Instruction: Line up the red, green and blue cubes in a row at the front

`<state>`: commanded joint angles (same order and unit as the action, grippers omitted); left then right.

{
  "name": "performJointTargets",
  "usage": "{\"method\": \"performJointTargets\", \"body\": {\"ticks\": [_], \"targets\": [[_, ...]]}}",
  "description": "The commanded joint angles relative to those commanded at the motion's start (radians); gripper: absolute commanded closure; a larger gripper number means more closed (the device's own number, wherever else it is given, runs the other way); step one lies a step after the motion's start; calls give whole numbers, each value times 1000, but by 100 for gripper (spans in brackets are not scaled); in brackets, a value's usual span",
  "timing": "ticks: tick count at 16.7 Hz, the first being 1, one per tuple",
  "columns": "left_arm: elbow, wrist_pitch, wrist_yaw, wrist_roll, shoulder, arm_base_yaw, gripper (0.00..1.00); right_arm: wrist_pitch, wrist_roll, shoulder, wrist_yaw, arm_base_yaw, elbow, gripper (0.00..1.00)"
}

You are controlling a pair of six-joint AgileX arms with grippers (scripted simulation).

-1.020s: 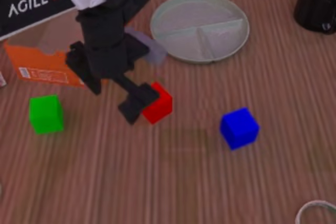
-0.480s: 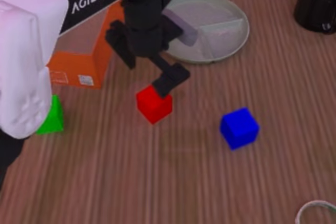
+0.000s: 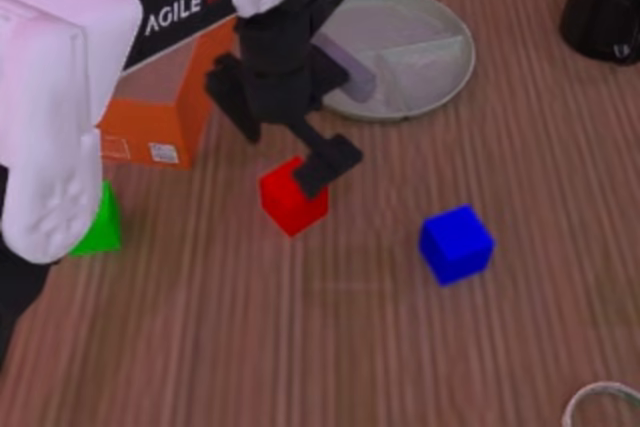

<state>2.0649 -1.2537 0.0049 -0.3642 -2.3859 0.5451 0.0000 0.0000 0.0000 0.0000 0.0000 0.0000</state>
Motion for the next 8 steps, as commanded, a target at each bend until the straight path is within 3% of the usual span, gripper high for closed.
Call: {"method": "performJointTargets", "body": {"ticks": [4,8], "targets": [[-126,179,1,0,-39,0,0,0,0,0,0,0,0,0],[-172,233,1,0,-57,1,0,0,0,0,0,0,0,0]]}}
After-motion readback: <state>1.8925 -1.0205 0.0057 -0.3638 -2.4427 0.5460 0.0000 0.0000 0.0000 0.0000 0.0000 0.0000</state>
